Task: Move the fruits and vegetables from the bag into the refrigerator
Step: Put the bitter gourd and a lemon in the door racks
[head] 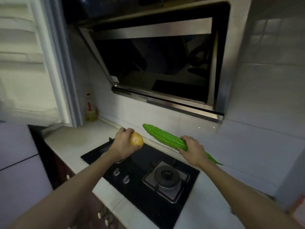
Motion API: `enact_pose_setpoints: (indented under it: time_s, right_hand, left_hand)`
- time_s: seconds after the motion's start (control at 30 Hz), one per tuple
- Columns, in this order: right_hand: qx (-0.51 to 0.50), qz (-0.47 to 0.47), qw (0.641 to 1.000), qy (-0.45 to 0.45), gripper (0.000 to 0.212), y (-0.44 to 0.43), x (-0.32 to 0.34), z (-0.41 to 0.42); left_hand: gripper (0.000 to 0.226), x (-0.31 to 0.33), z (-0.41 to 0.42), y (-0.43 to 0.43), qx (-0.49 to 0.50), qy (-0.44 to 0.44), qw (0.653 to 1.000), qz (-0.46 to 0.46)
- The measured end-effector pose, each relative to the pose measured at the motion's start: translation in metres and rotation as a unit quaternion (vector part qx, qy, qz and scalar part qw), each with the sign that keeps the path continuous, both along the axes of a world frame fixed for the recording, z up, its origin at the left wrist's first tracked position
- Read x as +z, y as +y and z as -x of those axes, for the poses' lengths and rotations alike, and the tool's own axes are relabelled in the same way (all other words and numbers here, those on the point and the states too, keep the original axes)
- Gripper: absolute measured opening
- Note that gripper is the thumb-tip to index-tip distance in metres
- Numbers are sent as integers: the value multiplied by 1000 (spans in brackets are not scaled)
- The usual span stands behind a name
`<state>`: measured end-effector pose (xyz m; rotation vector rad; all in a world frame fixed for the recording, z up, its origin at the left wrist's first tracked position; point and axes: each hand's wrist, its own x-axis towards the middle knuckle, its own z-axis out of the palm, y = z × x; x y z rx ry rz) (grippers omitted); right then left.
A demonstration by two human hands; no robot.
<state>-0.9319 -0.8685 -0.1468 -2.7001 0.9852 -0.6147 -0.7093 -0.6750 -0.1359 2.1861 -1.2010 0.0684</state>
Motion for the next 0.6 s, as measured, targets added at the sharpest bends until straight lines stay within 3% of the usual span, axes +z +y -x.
enact_pose_setpoints:
  time_s: [0.27,0.6]
  right_hand:
    - [88,-21,996,-15,48,61,-15,-46]
    - [188,8,981,-52,46,157,14,-136]
  left_hand:
    - [71,6,-16,125,99,-7,995,-24]
    - [74,21,-48,261,204,-1,979,11]
